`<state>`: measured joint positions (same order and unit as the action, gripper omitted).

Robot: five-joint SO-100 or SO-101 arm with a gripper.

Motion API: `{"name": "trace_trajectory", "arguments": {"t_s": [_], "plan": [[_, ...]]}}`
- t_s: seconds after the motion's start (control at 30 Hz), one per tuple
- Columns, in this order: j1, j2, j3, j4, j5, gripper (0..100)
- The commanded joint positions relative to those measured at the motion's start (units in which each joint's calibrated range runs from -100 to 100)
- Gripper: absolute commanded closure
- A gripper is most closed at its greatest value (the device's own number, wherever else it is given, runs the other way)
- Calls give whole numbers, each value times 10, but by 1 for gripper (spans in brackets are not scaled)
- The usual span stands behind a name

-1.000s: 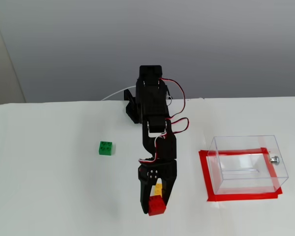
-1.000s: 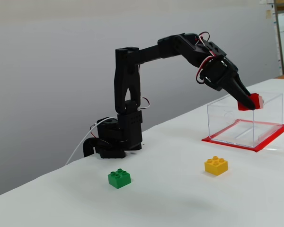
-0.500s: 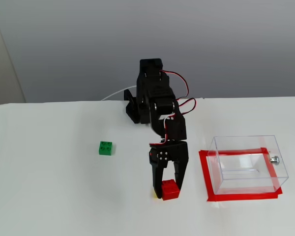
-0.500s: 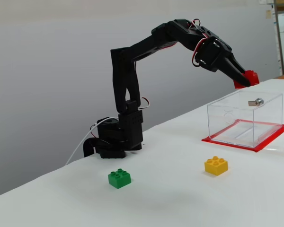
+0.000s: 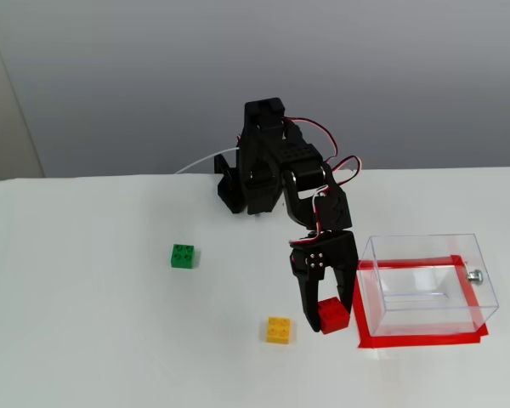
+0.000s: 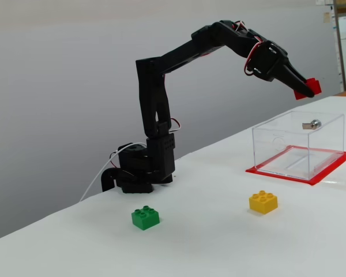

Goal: Pick the red lego brick and place it into the transparent box

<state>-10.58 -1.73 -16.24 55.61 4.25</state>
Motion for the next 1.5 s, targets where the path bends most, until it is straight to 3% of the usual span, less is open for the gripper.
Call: {"name": "trace_trajectory", "arguments": {"t_s": [0.0, 1.03, 1.47], "plan": [[-36, -29, -11, 10, -2, 84], [-379, 57, -20, 20, -2, 84], [-451, 102, -21, 16, -3, 84]]}}
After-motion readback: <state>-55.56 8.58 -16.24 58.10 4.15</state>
